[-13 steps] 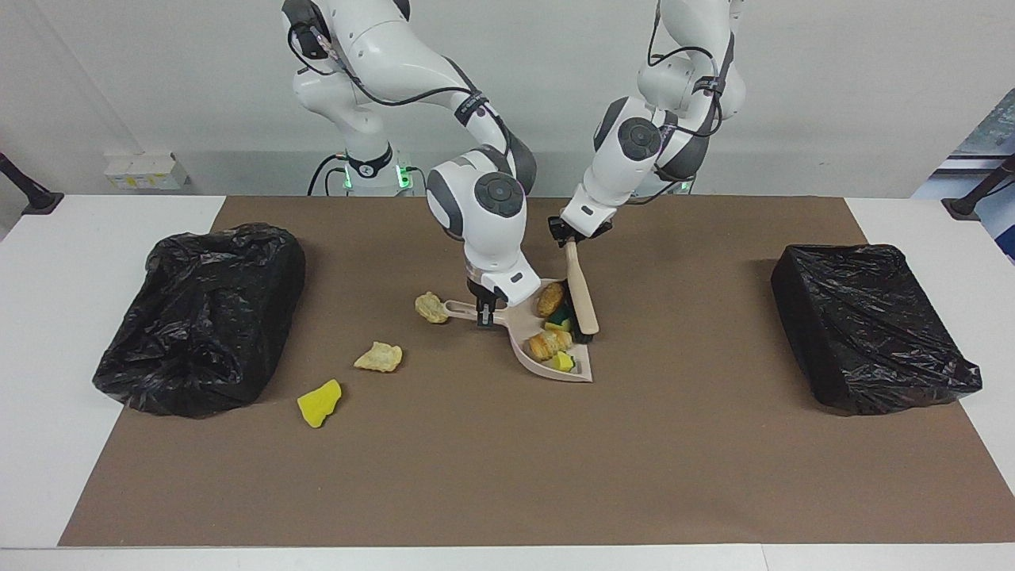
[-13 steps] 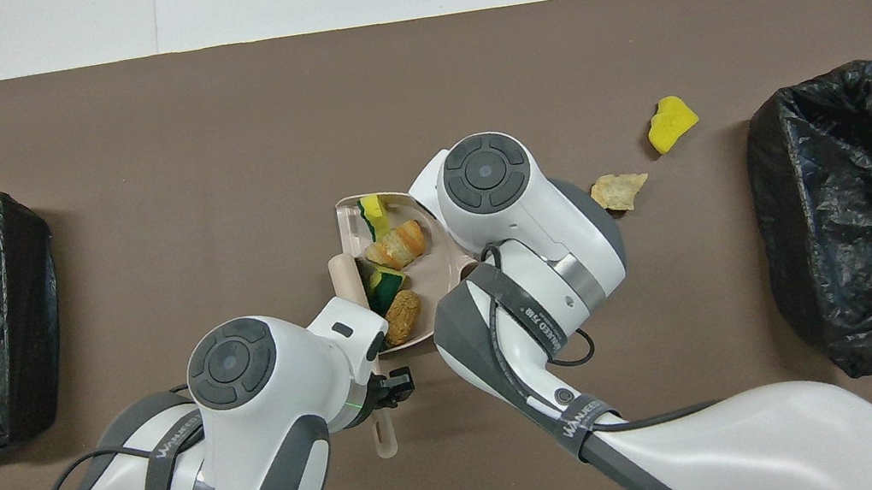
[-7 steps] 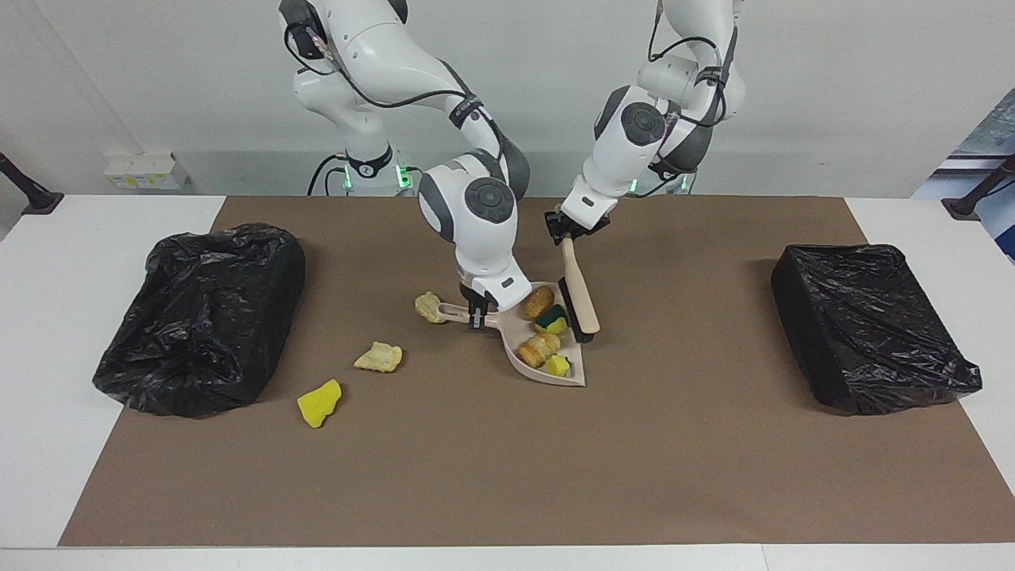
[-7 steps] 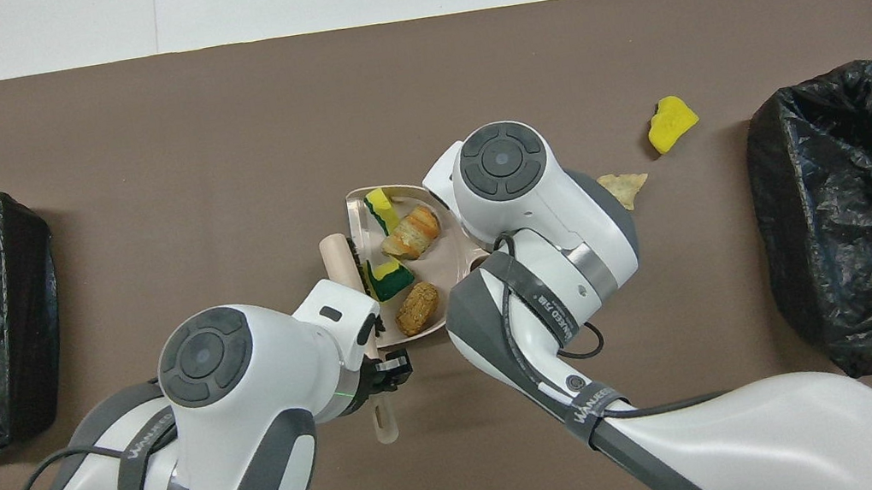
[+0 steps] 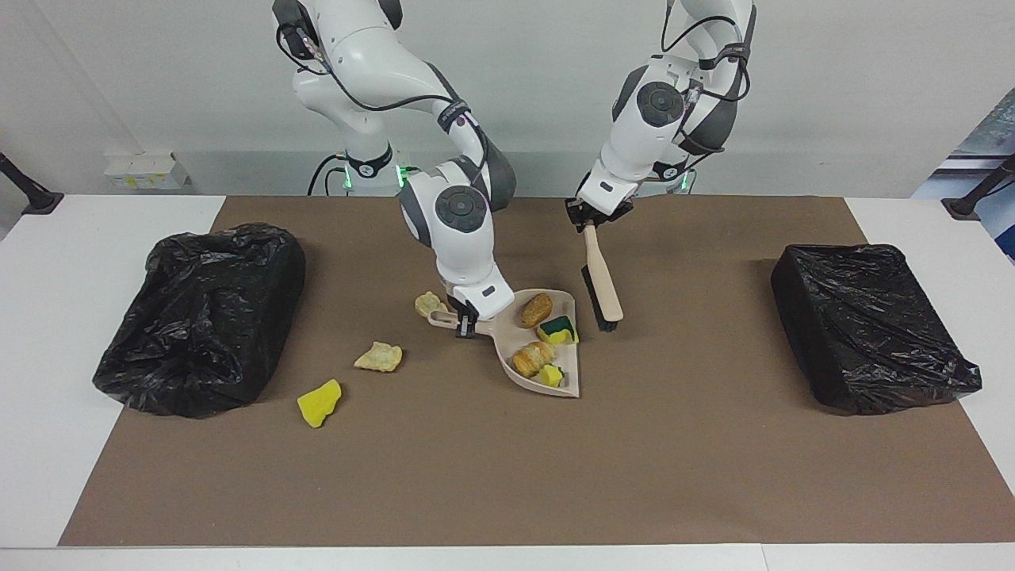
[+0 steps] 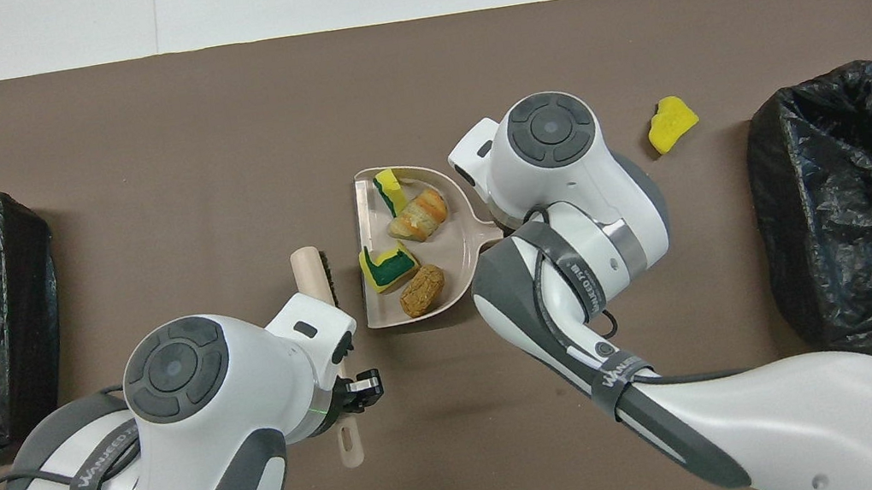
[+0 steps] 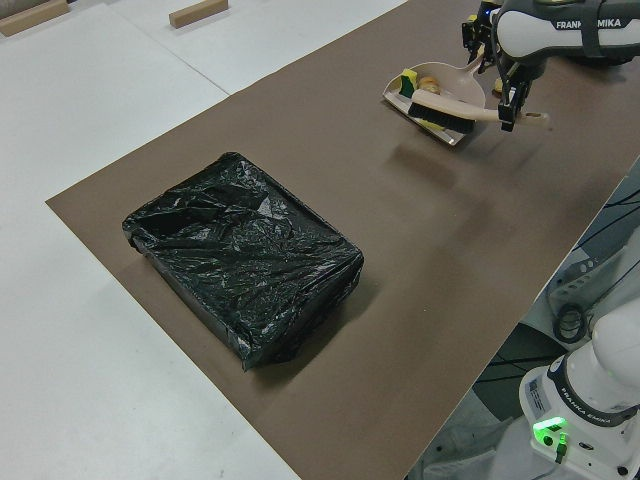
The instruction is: Sweep and dump trash in bin
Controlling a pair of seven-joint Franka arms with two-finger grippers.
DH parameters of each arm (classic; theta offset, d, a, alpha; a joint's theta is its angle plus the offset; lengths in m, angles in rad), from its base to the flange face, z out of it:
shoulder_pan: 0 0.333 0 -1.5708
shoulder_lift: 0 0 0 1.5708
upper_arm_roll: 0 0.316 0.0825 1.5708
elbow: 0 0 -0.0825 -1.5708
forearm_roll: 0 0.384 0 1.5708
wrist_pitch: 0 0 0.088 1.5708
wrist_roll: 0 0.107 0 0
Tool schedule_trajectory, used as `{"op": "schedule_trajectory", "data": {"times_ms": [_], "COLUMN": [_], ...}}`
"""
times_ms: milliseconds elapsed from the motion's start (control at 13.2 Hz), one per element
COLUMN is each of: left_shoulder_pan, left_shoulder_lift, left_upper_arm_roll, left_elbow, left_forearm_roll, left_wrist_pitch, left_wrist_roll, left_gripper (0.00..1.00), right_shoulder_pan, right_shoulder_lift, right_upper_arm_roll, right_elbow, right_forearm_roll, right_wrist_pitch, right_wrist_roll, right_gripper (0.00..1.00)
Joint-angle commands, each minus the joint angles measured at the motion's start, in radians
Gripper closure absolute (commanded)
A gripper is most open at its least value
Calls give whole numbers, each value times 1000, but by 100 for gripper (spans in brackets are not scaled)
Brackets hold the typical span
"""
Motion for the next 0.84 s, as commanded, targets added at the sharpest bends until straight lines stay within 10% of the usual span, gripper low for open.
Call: {"op": "schedule_trajectory", "data": {"times_ms": [0, 760], "left_shoulder_pan": [-20, -224], "left_shoulder_lift": [-89, -136], "left_upper_arm_roll": [-35, -251], "left_elbow": [-94, -322], "left_forearm_roll": [51, 59], "left_wrist_pitch": [4, 275], "left_wrist_roll": [-81, -437], "left_gripper": [100, 100], "right_shoulder_pan": [-74, -382], "right_shoulder_lift": [-42, -91], "right_upper_arm_roll": [10, 5], "right_elbow": [13, 73], "right_forearm_roll": [104, 91], "right_wrist_pitch": [-25, -152], "right_wrist_roll": [-70, -418], "right_gripper": [100, 100]}}
